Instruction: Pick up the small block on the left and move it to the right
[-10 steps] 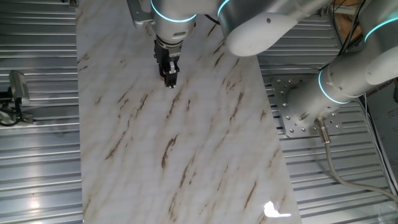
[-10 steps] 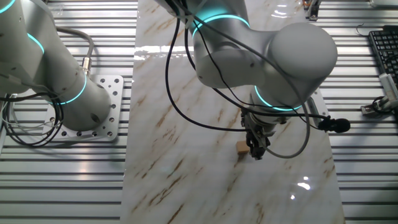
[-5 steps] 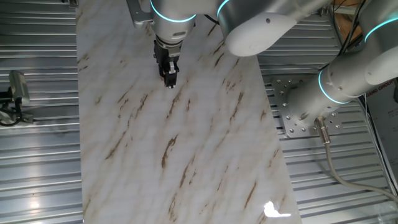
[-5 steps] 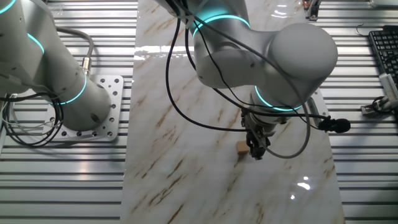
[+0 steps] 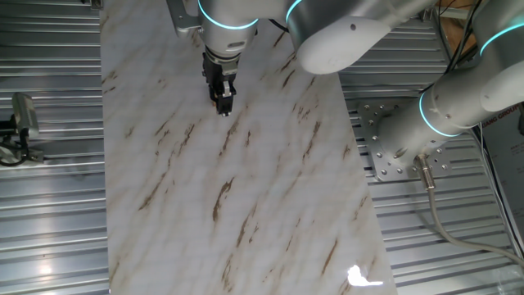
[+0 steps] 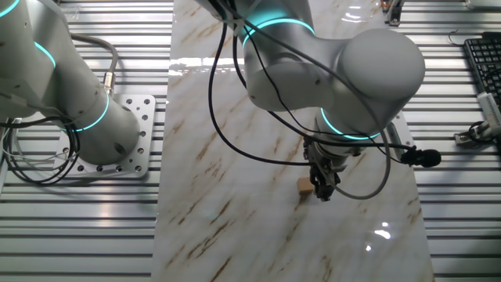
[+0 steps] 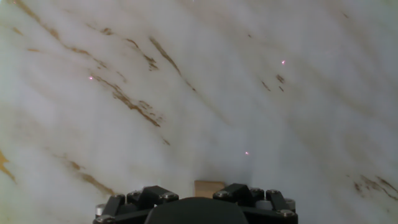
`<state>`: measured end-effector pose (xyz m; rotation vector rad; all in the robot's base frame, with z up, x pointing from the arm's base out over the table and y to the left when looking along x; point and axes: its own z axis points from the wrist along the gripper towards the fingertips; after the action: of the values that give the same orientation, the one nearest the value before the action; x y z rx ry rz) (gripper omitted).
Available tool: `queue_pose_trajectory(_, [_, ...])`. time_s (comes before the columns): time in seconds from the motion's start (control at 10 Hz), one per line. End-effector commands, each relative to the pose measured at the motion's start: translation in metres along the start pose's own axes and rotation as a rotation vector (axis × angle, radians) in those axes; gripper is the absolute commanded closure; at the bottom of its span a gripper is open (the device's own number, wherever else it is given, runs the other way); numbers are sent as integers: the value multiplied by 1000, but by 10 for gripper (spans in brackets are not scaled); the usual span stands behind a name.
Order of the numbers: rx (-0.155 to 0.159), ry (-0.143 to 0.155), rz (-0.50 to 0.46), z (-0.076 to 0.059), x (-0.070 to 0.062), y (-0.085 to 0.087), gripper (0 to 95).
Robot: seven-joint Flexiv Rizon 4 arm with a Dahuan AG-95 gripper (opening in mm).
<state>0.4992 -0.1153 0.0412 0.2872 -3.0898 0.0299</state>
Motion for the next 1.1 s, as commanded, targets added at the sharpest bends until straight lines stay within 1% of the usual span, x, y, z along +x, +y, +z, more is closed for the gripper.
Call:
queue_pose_trajectory(0.1, [-11,-16,12,17,-1,2,190])
queue_pose_trajectory(0.4, [-11,-8,6,17,-1,2,190])
queue_pose_trajectory(1.1, [-16,-14,11,16,-1,2,190])
